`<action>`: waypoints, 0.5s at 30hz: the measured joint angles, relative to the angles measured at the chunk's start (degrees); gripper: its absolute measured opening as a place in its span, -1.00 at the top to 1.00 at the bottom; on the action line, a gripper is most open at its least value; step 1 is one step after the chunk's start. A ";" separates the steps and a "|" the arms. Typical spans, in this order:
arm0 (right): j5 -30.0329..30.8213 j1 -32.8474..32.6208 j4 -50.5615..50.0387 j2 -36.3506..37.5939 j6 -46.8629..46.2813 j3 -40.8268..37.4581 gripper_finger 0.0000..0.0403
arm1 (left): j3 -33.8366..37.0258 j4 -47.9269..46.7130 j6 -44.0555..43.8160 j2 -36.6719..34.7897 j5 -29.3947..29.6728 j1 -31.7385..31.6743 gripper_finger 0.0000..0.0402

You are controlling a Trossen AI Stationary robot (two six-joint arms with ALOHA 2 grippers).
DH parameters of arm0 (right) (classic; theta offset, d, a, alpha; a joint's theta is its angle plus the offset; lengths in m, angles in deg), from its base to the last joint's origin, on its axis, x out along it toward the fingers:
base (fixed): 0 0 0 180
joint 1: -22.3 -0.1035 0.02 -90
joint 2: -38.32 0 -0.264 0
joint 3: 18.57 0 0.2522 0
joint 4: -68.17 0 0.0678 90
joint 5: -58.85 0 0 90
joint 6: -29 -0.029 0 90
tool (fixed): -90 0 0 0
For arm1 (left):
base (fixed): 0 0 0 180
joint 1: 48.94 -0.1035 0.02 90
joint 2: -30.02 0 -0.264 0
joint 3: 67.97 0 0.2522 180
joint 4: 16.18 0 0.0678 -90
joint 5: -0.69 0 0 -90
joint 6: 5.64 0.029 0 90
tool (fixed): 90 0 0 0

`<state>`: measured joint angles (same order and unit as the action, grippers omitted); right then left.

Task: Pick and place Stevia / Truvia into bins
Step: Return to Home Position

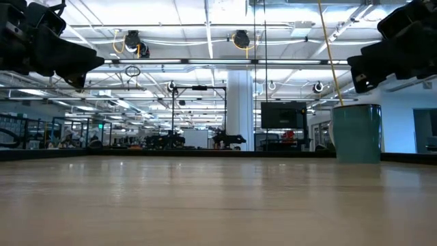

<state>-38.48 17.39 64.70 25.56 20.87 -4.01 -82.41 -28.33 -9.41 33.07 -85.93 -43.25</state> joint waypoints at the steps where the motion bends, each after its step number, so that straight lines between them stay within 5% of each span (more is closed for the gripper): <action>1: -0.25 0.00 0.01 -0.01 -0.43 0.00 0.42 | 0.00 0.00 0.00 0.00 0.00 0.00 0.38; 15: -0.25 -0.07 0.13 -0.03 -7.25 0.00 0.42 | 0.00 0.00 -0.07 0.00 0.00 0.00 0.38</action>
<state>-38.73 17.33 64.83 25.53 13.62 -4.01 -82.41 -28.33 -9.47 33.07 -85.93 -43.25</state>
